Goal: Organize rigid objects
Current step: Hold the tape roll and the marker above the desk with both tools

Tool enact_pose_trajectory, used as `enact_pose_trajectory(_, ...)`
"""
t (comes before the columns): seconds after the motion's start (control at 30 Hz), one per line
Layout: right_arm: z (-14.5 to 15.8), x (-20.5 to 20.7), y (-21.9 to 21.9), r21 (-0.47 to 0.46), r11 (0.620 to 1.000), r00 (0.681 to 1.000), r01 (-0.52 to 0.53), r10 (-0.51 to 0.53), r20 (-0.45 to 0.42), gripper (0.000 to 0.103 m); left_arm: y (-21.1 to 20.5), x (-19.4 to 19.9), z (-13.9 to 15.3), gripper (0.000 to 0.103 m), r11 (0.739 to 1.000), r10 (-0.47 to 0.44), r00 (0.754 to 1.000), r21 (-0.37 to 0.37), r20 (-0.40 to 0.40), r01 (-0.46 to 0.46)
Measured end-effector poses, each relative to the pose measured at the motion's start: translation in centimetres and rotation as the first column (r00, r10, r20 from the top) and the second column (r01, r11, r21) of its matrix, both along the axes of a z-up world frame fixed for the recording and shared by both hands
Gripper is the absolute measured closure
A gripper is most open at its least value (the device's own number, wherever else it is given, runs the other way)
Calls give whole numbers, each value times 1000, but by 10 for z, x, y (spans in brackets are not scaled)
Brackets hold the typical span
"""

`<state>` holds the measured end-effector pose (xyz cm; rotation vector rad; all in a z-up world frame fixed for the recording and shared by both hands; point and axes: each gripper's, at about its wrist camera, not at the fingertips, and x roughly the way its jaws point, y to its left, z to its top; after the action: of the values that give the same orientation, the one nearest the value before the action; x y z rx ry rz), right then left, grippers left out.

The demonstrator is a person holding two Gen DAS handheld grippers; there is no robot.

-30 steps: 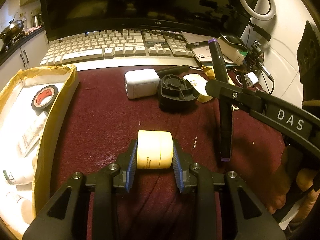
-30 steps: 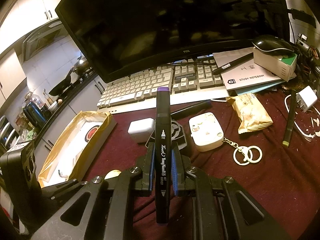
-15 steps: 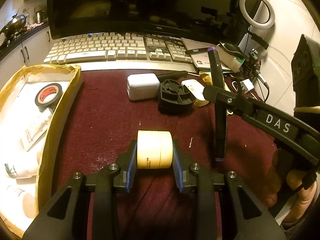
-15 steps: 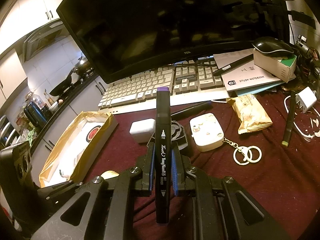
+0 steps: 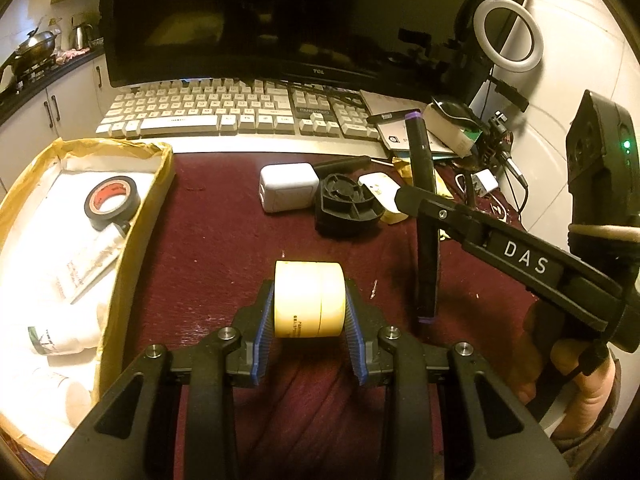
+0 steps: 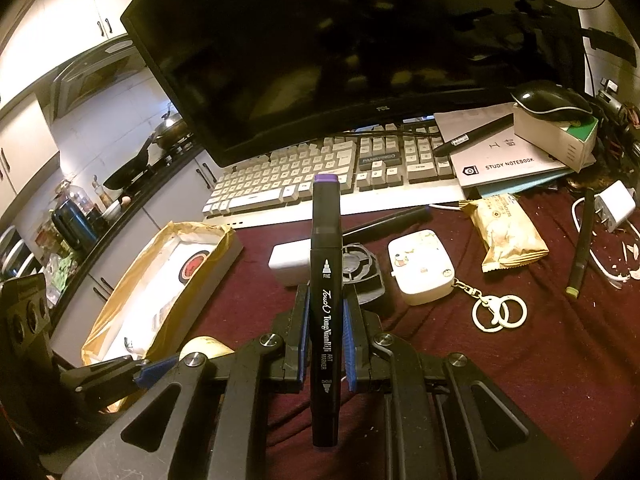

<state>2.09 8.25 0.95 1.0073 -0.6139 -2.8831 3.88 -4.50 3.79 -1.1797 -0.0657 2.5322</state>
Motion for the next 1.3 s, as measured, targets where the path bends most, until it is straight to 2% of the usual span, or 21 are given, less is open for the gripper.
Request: enact_pose_trajectory(1.3,8,-4,-13,31,999,999,-44,45,-15,90,-32,9,21,73,999,37,999,-10,-25,-38)
